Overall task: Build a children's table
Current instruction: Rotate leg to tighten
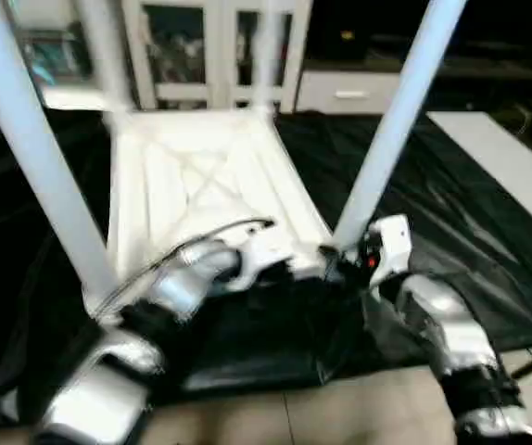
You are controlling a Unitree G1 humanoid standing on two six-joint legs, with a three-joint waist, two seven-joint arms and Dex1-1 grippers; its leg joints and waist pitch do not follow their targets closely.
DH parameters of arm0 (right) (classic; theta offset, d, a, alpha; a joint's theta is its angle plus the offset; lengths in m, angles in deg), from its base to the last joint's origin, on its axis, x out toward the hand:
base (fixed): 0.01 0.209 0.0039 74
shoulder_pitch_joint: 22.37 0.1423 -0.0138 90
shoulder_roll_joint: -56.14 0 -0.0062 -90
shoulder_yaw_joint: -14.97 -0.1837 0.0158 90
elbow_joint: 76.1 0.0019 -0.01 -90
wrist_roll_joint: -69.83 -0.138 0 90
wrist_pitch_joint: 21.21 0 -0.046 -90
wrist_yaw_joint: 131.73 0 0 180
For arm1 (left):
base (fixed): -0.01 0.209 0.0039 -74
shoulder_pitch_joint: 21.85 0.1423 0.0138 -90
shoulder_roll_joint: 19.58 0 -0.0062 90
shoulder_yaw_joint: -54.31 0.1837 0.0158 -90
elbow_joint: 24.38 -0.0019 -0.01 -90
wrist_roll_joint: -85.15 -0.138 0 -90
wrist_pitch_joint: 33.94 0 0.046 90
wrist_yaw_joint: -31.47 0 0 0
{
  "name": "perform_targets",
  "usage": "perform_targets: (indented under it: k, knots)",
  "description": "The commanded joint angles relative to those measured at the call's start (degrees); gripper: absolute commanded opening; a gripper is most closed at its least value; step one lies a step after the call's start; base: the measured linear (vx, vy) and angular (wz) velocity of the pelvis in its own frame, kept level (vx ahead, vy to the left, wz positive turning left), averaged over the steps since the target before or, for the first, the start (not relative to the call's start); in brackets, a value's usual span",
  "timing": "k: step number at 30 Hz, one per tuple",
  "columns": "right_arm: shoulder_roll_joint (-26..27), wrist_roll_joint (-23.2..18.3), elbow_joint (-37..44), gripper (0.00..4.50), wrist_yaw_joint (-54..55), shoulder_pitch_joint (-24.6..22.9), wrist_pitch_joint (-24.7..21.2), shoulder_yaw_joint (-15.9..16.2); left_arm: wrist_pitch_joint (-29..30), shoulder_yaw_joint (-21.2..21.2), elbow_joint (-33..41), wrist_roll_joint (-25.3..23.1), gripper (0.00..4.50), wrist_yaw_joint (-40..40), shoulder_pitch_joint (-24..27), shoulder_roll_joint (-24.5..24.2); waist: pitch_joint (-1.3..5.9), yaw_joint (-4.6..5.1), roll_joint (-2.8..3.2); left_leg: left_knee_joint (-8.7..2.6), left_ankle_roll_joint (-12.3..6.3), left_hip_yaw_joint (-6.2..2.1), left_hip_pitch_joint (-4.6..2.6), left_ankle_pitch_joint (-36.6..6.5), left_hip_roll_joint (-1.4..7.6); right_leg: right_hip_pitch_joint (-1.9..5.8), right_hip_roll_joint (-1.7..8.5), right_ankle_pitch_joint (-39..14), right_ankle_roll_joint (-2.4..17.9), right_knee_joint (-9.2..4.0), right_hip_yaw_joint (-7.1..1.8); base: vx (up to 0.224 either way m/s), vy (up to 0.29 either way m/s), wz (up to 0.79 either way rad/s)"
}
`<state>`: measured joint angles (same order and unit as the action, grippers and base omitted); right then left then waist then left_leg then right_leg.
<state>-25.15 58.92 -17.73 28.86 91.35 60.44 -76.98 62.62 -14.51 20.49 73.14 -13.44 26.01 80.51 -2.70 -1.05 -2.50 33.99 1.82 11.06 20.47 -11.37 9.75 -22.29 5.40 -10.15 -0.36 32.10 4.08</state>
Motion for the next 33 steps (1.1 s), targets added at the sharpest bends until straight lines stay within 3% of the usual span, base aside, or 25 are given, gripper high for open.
perform_targets:
  k: [1,2,4,6,7,10,12,13,15,16,17,19,20,21,23,24,25,26,29,31,33]
  knots:
    - [4.00,4.02,-2.12,2.61,9.67,0.82,2.61,1.18,2.04,-0.98,-5.19,-0.37,0.00,11.56,-1.67,3.64,2.07,0.70,0.20,-5.19,4.36,-2.69,-2.39,-32.87,3.25,-0.55,3.67,-32.71,6.41,-5.81,-1.45,0.000,0.000,0.00]
    - [5.41,4.71,-2.86,2.61,12.54,1.27,3.54,0.97,1.23,-1.27,-6.29,-0.69,0.00,14.03,-2.34,4.33,2.17,0.74,0.11,-4.79,3.42,-2.61,-2.85,-32.81,2.94,-0.66,3.81,-34.42,5.91,-6.30,-1.22,0.000,0.000,0.00]
    - [7.70,6.12,-4.40,2.61,15.82,2.24,5.81,1.12,-0.33,-1.78,-8.15,-1.62,0.00,17.35,-3.31,5.45,2.02,0.81,0.46,-5.16,2.62,-2.86,-2.34,-32.32,3.08,-0.37,3.87,-34.75,5.06,-6.48,-1.06,-0.027,0.014,0.03]
    - [9.20,5.95,-5.55,2.61,15.76,3.18,8.05,0.86,-1.01,-1.85,-9.27,-2.69,0.00,18.22,-3.72,5.78,2.10,0.95,0.54,-5.48,2.62,-2.94,-2.28,-32.75,3.18,-0.16,3.68,-32.15,5.14,-6.19,-1.07,0.000,0.000,0.00]
    - [9.54,5.55,-5.83,2.61,15.32,3.44,8.56,0.72,-1.06,-1.83,-9.52,-2.91,0.00,18.30,-3.78,5.77,2.35,0.79,0.66,-5.94,2.17,-2.84,-1.78,-30.99,3.40,0.39,3.83,-27.60,6.34,-5.62,-1.51,0.000,0.000,0.00]
    - [9.58,1.26,-3.42,2.61,7.54,2.85,10.80,0.11,-1.70,-0.58,-9.90,-3.88,0.00,17.28,-3.58,3.99,2.43,0.58,0.51,-6.10,1.51,-2.49,-1.30,-28.22,3.46,0.49,3.93,-23.13,8.22,-4.97,-2.20,0.000,0.000,0.00]
    - [9.14,1.07,-2.59,2.61,6.52,2.51,11.35,0.12,-1.84,-0.35,-10.27,-4.03,0.00,17.24,-3.59,3.54,2.50,0.41,0.49,-6.03,0.63,-2.20,-1.04,-25.91,3.51,0.69,4.13,-21.24,9.30,-4.76,-2.47,0.000,0.000,0.00]
    - [7.79,1.74,-1.21,3.17,4.92,1.81,12.56,0.86,-2.37,-0.06,-10.68,-4.19,0.00,16.89,-3.46,2.75,2.50,0.19,0.31,-5.91,-0.01,-1.93,-1.04,-24.07,3.54,0.67,4.24,-20.98,9.76,-4.73,-2.58,0.000,0.000,0.00]
    - [6.87,2.28,-0.27,3.31,4.39,1.32,13.14,1.29,-2.75,-0.02,-10.94,-4.17,0.00,16.52,-3.33,2.29,2.50,-0.03,0.28,-5.81,-0.56,-1.80,-0.90,-22.95,3.52,0.76,4.32,-21.06,9.67,-4.78,-2.65,0.000,0.000,0.00]
    - [6.45,2.31,0.12,3.40,3.99,1.12,13.40,1.37,-3.17,0.03,-11.20,-4.33,0.00,16.12,-3.30,2.07,2.54,-0.10,0.25,-5.81,-0.99,-1.87,-0.54,-22.32,3.52,0.91,4.35,-21.33,9.25,-4.58,-2.63,0.000,0.000,0.00]
    - [6.20,2.33,0.37,3.52,3.75,1.00,13.56,1.41,-3.42,0.06,-11.36,-4.42,0.00,15.88,-3.28,1.93,2.64,0.53,0.15,-6.19,-1.04,-2.45,0.70,-20.70,3.55,1.92,4.41,-22.11,8.31,-4.21,-2.38,-0.011,-0.015,-0.18]
    - [3.42,-0.28,4.79,3.73,-0.83,-0.38,11.34,0.96,-5.45,1.27,-10.35,-4.87,0.00,10.27,-1.97,-0.05,2.62,0.90,0.30,-6.42,-0.81,-2.79,1.24,-20.21,3.64,2.18,4.31,-22.82,7.41,-4.24,-2.07,-0.017,-0.009,-0.29]
    - [2.43,-1.80,6.45,3.77,-3.26,-0.84,9.85,0.40,-6.17,2.01,-9.76,-4.99,0.00,7.70,-1.36,-0.93,2.50,0.76,0.14,-6.17,-1.12,-2.69,0.44,-21.53,3.73,1.55,4.33,-23.58,7.41,-4.79,-2.24,0.000,0.000,0.00]
    - [0.10,-4.83,9.12,3.77,-8.27,-1.56,6.95,-0.63,-8.49,4.64,-8.11,-5.85,0.00,1.66,-0.06,-3.19,2.51,0.37,0.10,-5.86,-1.71,-2.45,-0.35,-21.93,3.83,1.13,4.40,-22.55,8.66,-4.90,-2.57,0.000,0.000,0.00]
    - [-1.59,-5.76,10.04,3.89,-11.52,-1.98,6.03,-0.42,-8.86,5.41,-7.28,-5.77,0.00,-0.76,0.55,-4.08,2.56,0.38,0.20,-5.91,-1.76,-2.13,-0.26,-20.45,3.90,1.11,4.09,-19.02,10.49,-4.33,-2.69,0.000,0.000,0.00]
    - [-5.05,-6.53,11.41,4.02,-17.01,-2.98,4.89,0.36,-9.38,6.11,-5.27,-4.26,0.00,-6.69,1.89,-5.30,2.61,0.18,0.43,-5.86,-1.83,-2.05,-0.38,-20.11,3.91,1.13,4.06,-18.12,11.03,-4.24,-2.68,0.000,0.000,0.00]
    - [-6.35,-6.72,11.90,4.13,-19.07,-3.37,4.53,0.68,-9.53,6.30,-4.54,-3.60,0.00,-8.87,2.38,-5.71,2.60,0.03,0.25,-5.78,-2.03,-1.84,-0.44,-19.81,3.96,1.18,3.99,-17.21,11.47,-4.16,-2.71,0.000,0.000,0.00]
    - [-8.14,-6.93,12.79,4.20,-21.78,-4.06,3.73,1.31,-8.53,6.43,-3.66,-3.28,0.00,-10.08,2.83,-6.19,2.65,-0.33,0.39,-5.54,-1.90,-1.33,-1.04,-19.23,4.00,0.59,3.76,-14.67,13.07,-3.84,-2.89,0.051,-0.011,0.10]
    - [-16.94,-6.79,18.92,4.43,-33.75,-8.48,1.00,6.43,-9.65,8.33,-0.78,-3.09,0.00,-15.85,4.14,-9.22,2.56,-1.52,0.21,-5.24,-2.57,-0.70,-1.47,-18.26,4.01,0.22,3.76,-13.37,13.63,-3.64,-3.27,0.066,-0.020,0.15]
    - [-19.20,-7.02,20.63,4.43,-36.37,-9.56,-0.29,6.89,-12.26,9.12,1.60,-1.69,0.00,-21.26,5.39,-10.89,2.71,-2.18,-0.13,-5.29,-3.04,-0.95,-0.99,-16.26,4.17,1.12,3.87,-12.68,13.14,-3.11,-3.26,0.058,-0.024,0.09]
    - [-19.78,-7.06,20.92,4.43,-37.24,-9.71,-0.50,7.10,-13.14,9.67,2.89,-1.00,0.00,-24.03,6.03,-11.77,2.98,-2.28,0.05,-5.29,-3.43,-1.00,-0.81,-14.04,4.18,1.25,4.04,-10.82,13.55,-2.79,-3.22,0.025,-0.013,0.00]
